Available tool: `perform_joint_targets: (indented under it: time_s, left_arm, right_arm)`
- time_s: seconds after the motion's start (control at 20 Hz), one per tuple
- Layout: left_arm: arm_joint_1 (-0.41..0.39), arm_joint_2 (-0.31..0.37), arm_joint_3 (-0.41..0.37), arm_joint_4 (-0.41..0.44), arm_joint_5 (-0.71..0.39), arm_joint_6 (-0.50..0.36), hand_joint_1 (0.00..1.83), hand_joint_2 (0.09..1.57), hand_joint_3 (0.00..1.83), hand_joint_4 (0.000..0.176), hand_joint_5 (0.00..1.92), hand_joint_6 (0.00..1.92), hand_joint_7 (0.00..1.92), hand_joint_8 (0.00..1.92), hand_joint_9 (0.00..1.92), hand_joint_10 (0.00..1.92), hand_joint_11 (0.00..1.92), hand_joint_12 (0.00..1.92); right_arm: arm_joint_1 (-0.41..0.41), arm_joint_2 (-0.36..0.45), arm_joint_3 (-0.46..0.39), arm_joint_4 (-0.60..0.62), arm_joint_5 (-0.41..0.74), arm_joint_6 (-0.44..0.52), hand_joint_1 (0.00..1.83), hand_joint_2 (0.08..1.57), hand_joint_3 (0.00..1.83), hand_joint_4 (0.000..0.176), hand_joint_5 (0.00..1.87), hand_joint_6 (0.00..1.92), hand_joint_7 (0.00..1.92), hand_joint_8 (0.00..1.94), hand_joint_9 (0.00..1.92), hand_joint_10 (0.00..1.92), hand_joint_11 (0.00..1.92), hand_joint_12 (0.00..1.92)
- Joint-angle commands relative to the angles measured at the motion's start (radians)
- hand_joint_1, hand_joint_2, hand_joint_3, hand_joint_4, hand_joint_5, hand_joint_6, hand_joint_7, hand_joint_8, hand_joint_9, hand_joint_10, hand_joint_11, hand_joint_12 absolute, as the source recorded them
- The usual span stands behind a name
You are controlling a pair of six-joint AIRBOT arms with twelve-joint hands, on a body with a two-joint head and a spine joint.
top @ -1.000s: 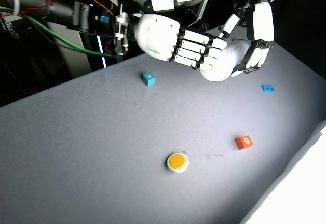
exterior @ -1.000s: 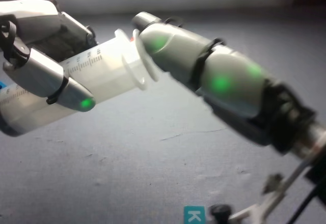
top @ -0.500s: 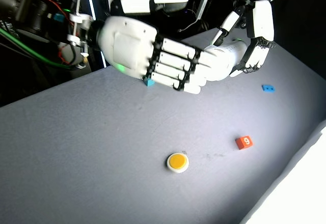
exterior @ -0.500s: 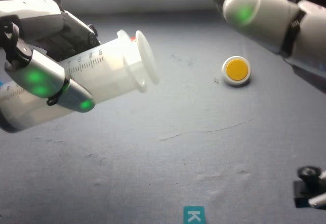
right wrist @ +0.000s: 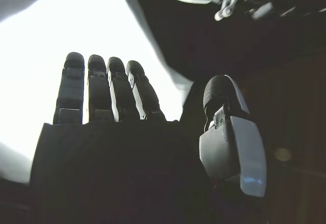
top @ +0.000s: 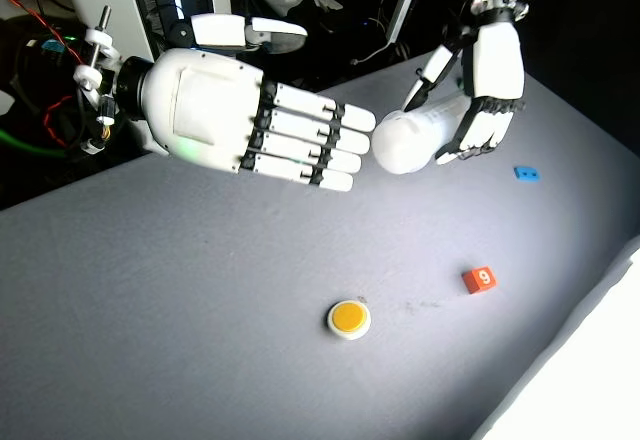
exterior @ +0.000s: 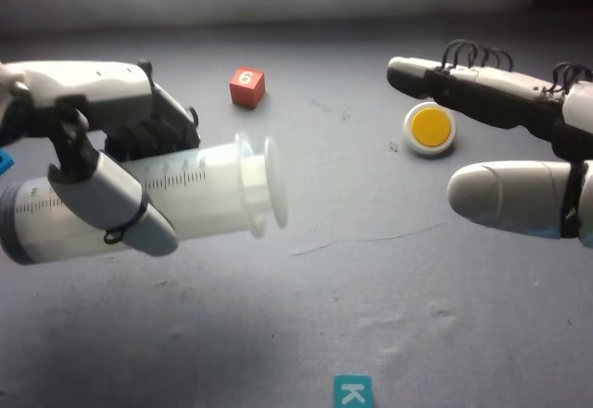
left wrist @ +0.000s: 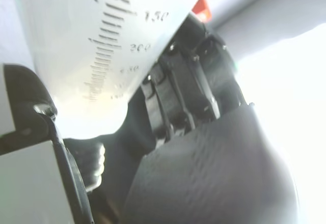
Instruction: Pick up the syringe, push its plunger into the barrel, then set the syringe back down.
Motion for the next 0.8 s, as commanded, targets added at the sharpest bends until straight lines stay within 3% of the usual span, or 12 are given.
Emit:
perform_joint_targets:
  time_s: [0.0,0.05,0.1,0.15,0.2,0.25,0.3,0.35,0.45,0.5,0.55,0.75]
  left_arm:
    - [-0.001,-0.01,0.008,0.015,-0.079,-0.005,1.37,1.11,0.0,0.0,0.94,1.04,1.05,0.85,0.85,1.3,0.53,1.58]
    - [0.01,-0.022,0.015,0.019,-0.077,-0.005,1.25,1.12,0.0,0.0,0.95,1.04,1.01,0.97,0.84,1.17,0.49,1.64]
    - [0.027,-0.04,0.03,0.03,-0.078,-0.005,1.34,1.13,0.0,0.0,0.91,1.09,1.0,0.94,0.82,1.32,0.48,1.64]
    - [0.043,-0.058,0.047,0.039,-0.078,-0.005,1.24,1.12,0.0,0.0,0.93,1.08,1.02,0.96,0.84,1.15,0.46,1.63]
    - [0.055,-0.07,0.059,0.04,-0.077,-0.005,1.24,1.12,0.0,0.0,0.93,1.08,1.02,0.96,0.84,1.15,0.46,1.63]
    - [0.071,-0.091,0.081,0.04,-0.072,-0.004,1.22,1.12,0.0,0.012,0.94,1.08,1.02,0.96,0.86,1.07,0.46,1.63]
    - [0.076,-0.103,0.092,0.04,-0.053,-0.004,1.22,1.12,0.0,0.012,0.94,1.08,1.02,0.96,0.86,1.07,0.46,1.63]
    - [0.08,-0.119,0.112,0.04,-0.041,-0.005,1.34,1.12,0.0,0.0,0.91,1.1,1.03,0.9,0.85,1.24,0.51,1.55]
    - [0.087,-0.146,0.145,0.04,-0.025,-0.005,1.21,1.13,0.0,0.015,0.91,1.13,1.01,0.97,0.86,1.05,0.52,1.58]
    - [0.087,-0.153,0.154,0.036,-0.016,-0.005,1.34,1.13,0.0,0.0,0.91,1.11,1.02,0.91,0.83,1.27,0.53,1.58]
    - [0.087,-0.161,0.164,0.03,-0.003,-0.005,1.36,1.12,0.0,0.0,0.9,1.12,1.04,0.85,0.84,1.31,0.55,1.55]
    - [0.085,-0.171,0.173,0.023,0.01,-0.005,1.37,1.12,0.0,0.0,0.91,1.12,1.05,0.81,0.86,1.28,0.56,1.48]
  right_arm:
    - [0.008,0.002,0.003,0.008,0.08,0.008,0.0,1.21,0.0,0.0,0.03,0.01,0.01,0.0,0.0,0.0,0.0,0.0]
    - [0.008,0.002,0.004,0.008,0.054,0.008,0.0,1.21,0.0,0.0,0.02,0.01,0.0,0.0,0.0,0.0,0.0,0.0]
    - [0.007,0.0,0.004,0.007,0.019,0.005,0.0,1.21,0.0,0.0,0.01,0.0,0.0,0.0,0.0,0.0,0.0,0.0]
    - [0.001,-0.005,0.004,0.007,0.012,-0.001,0.0,1.21,0.0,0.0,0.01,0.0,0.0,0.0,0.0,0.0,0.0,0.0]
    - [-0.004,-0.006,0.004,0.007,0.011,-0.005,0.0,1.21,0.0,0.0,0.01,0.0,0.0,0.0,0.0,0.0,0.0,0.0]
    - [-0.013,-0.006,0.004,0.007,0.01,-0.005,0.0,1.21,0.0,0.0,0.01,0.0,0.0,0.0,0.0,0.0,0.0,0.0]
    - [-0.015,-0.007,0.004,0.007,0.009,-0.005,0.0,1.21,0.0,0.0,0.01,0.0,0.0,0.0,0.0,0.0,0.0,0.0]
    - [-0.015,-0.008,0.004,0.007,0.009,-0.005,0.0,1.21,0.0,0.0,0.02,0.01,0.0,0.0,0.0,0.0,0.0,0.0]
    - [-0.015,-0.011,0.004,0.007,0.019,-0.007,0.0,1.21,0.0,0.0,0.04,0.01,0.02,0.01,0.0,0.0,0.0,0.0]
    - [-0.016,-0.013,0.004,0.007,0.026,-0.009,0.0,1.21,0.0,0.0,0.06,0.02,0.04,0.01,0.0,0.0,0.0,0.0]
    - [-0.02,-0.015,0.004,0.007,0.035,-0.014,0.0,1.22,0.0,0.0,0.05,0.01,0.03,0.01,0.0,0.0,0.0,0.0]
    - [-0.024,-0.02,0.003,0.007,0.055,-0.024,0.0,1.21,0.0,0.0,0.07,0.02,0.03,0.01,0.0,0.0,0.0,0.0]
